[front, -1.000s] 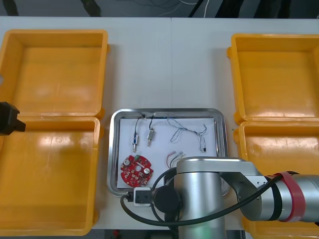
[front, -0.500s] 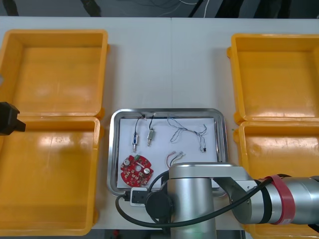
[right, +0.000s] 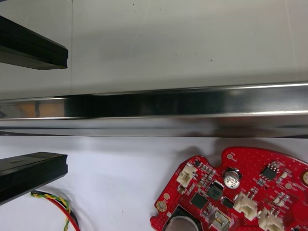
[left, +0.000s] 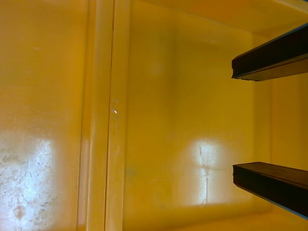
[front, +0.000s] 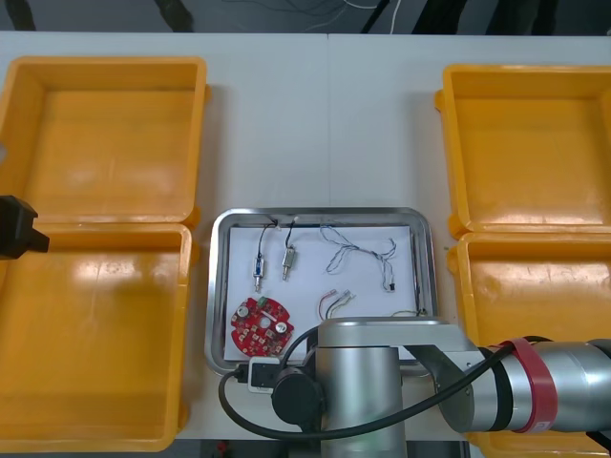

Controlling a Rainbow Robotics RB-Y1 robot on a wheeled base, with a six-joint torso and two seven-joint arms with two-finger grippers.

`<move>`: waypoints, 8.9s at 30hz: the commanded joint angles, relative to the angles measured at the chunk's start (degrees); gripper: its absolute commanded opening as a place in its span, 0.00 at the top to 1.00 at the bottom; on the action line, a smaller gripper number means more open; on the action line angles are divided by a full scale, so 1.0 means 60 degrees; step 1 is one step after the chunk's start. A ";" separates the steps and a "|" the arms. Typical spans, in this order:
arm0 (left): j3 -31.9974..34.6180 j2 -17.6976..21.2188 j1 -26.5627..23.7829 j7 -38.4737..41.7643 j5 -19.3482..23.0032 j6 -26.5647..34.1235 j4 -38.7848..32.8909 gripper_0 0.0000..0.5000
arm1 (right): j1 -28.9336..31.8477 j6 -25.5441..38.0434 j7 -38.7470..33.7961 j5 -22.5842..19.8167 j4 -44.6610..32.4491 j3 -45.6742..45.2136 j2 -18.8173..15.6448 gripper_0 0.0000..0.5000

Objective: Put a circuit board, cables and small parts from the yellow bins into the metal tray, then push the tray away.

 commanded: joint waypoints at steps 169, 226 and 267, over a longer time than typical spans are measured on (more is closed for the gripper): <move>0.0255 0.0326 0.0152 -0.0557 0.0072 0.0063 -0.0261 0.00 | -0.5260 -0.3781 -0.0710 0.0213 0.3583 0.0504 -0.0997 1.00; 0.0255 0.0326 0.0152 -0.0557 0.0072 0.0063 -0.0261 0.00 | -0.5714 -0.5099 -0.0490 0.0184 0.4110 0.0548 -0.1407 0.06; 0.0255 0.0326 0.0152 -0.0557 0.0072 0.0063 -0.0261 0.00 | -0.1246 0.2585 -0.0666 -0.1222 -0.0460 -0.7494 -0.0074 0.06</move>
